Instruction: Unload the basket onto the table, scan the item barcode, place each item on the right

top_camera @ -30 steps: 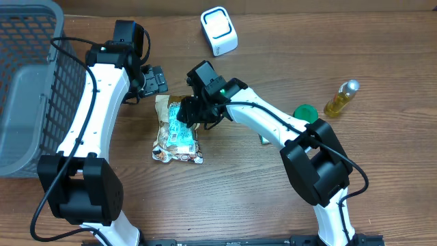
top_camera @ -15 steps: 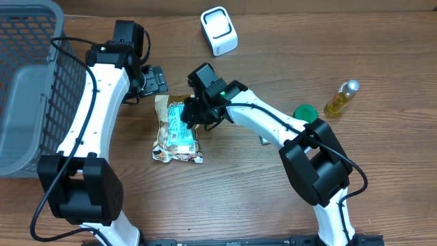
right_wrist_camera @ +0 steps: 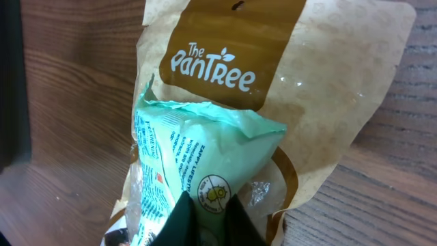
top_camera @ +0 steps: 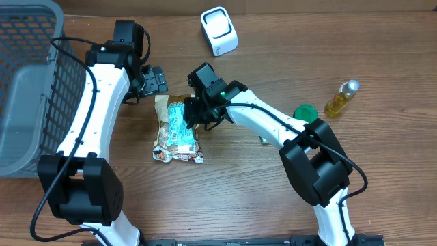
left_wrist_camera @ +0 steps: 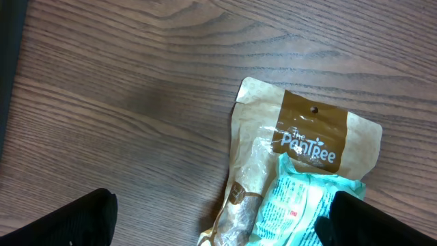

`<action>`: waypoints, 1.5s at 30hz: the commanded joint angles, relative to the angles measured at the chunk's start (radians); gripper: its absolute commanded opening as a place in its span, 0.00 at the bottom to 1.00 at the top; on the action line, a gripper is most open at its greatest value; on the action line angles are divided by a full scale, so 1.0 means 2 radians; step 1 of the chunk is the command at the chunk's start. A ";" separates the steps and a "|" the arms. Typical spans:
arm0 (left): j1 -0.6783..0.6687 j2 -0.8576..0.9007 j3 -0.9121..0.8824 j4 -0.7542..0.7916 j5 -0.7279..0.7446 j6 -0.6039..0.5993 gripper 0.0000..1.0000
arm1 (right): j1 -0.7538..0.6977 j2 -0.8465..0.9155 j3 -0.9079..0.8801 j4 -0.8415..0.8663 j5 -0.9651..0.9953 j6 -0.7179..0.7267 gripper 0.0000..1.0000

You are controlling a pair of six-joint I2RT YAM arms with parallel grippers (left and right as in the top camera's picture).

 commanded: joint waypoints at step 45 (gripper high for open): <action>-0.004 -0.007 0.007 0.001 -0.004 0.007 1.00 | -0.083 -0.041 -0.001 -0.021 -0.220 -0.043 0.04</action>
